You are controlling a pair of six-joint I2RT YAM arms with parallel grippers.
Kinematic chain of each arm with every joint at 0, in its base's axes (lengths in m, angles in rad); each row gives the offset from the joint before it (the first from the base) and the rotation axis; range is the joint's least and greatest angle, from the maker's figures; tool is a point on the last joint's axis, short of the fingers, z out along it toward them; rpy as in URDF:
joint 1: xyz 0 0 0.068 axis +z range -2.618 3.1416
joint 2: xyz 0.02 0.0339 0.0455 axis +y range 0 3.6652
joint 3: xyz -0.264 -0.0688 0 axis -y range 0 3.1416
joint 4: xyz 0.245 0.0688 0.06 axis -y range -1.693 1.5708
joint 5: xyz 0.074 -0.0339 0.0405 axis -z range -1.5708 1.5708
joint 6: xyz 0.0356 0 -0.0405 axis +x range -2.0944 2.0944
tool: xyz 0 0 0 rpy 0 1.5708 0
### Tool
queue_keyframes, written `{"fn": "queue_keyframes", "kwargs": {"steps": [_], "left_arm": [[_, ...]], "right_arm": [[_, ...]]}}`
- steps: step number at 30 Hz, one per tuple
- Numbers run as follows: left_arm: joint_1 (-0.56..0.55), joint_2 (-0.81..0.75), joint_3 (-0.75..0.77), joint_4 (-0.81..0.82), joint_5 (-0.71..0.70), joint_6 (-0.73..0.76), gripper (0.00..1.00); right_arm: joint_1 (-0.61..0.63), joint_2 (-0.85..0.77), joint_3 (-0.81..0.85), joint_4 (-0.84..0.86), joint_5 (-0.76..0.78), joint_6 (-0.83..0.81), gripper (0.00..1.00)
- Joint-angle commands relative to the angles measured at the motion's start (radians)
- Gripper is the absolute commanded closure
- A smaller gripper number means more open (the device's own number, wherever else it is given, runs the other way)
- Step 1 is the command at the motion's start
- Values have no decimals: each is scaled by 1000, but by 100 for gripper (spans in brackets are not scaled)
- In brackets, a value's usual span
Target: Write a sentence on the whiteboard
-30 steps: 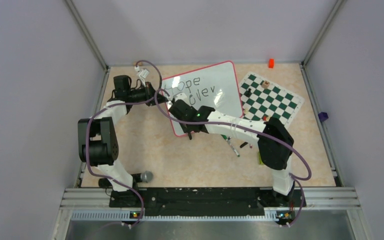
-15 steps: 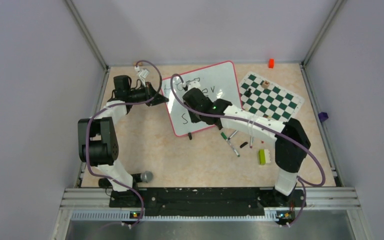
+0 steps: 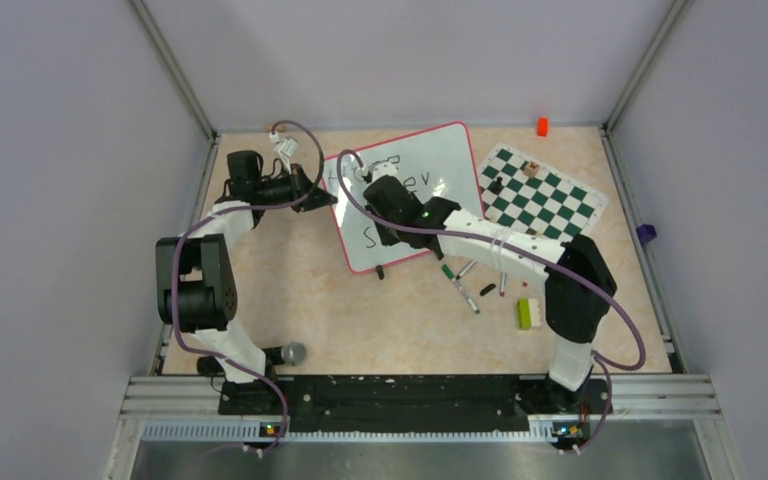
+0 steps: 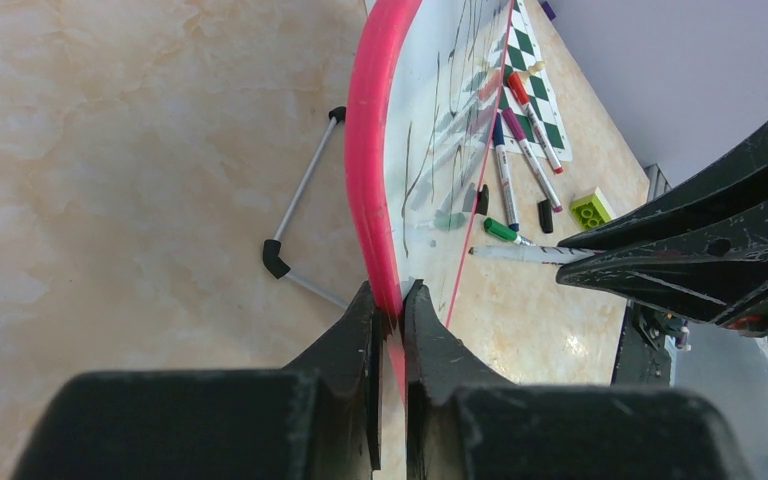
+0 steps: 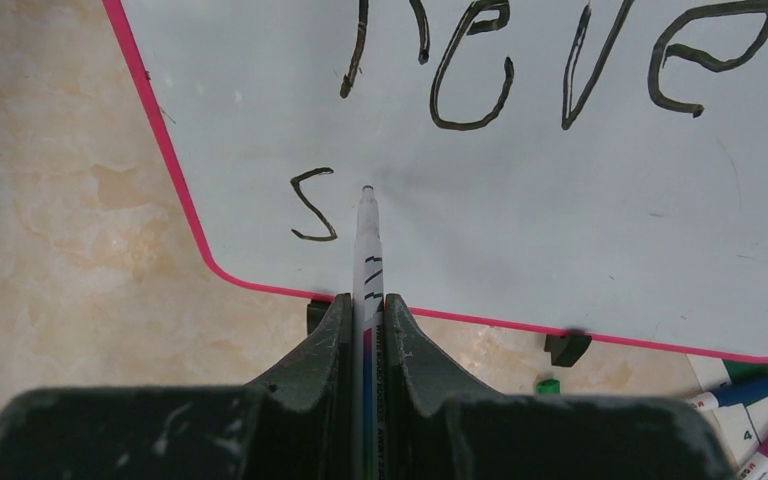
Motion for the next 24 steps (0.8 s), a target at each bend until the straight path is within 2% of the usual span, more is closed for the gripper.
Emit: {"fn": "queue_keyframes", "kwargs": {"steps": [1, 15, 24], "left_arm": [[-22, 32, -24, 8, -166, 115, 100], [-22, 33, -25, 7, -168, 115, 100], [-23, 32, -25, 7, -168, 115, 100]], "right_arm": [[1, 29, 60, 14, -7, -16, 100], [1, 81, 85, 14, 2, -11, 100], [1, 61, 28, 14, -6, -2, 100]]}}
